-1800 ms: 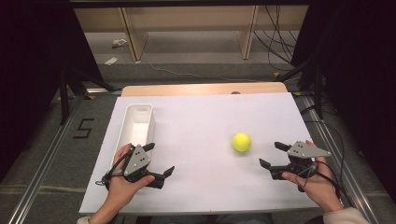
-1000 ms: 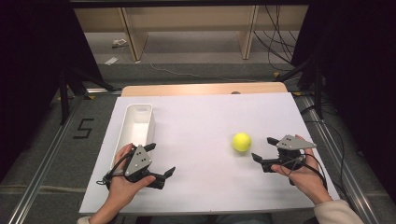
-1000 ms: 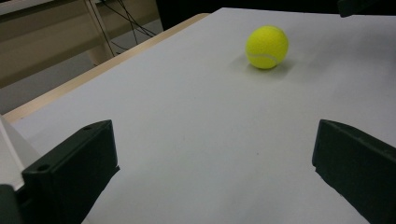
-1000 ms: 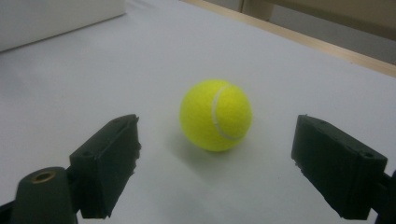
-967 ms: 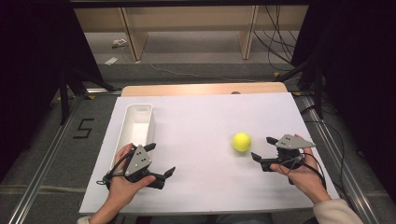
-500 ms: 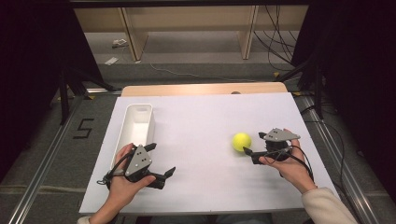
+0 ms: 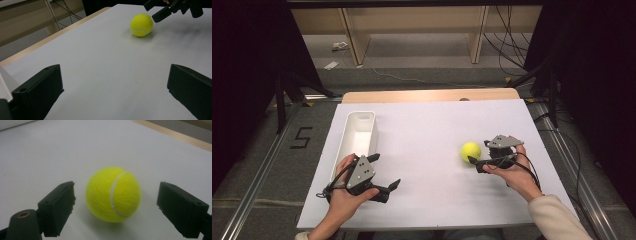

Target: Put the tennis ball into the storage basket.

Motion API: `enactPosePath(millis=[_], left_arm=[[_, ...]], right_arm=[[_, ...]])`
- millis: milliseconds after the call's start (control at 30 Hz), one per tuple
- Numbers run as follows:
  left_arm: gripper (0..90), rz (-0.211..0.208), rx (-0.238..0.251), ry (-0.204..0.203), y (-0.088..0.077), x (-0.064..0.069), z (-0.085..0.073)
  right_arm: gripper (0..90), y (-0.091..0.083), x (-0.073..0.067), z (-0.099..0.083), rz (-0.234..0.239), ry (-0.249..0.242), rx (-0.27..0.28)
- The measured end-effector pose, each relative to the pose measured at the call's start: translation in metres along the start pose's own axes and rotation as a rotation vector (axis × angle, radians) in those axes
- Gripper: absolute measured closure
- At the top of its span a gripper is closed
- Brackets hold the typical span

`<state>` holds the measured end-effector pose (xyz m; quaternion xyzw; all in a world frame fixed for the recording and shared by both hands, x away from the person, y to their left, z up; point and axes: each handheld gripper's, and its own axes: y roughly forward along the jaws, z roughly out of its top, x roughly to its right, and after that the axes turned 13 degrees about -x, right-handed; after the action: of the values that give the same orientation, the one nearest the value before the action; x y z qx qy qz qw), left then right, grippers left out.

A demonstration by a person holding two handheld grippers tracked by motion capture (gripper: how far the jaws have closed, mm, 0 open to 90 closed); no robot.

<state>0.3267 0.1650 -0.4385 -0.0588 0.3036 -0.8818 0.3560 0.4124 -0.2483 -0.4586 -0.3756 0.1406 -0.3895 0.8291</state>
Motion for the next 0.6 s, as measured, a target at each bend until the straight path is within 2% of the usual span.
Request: enactPosePath(millis=[600], left_arm=[[0.0, -0.003, -0.001, -0.001, 0.0, 0.0, 0.0]], right_arm=[[15.5, 0.022, 0.0, 0.005, 0.021, -0.013, -0.055]])
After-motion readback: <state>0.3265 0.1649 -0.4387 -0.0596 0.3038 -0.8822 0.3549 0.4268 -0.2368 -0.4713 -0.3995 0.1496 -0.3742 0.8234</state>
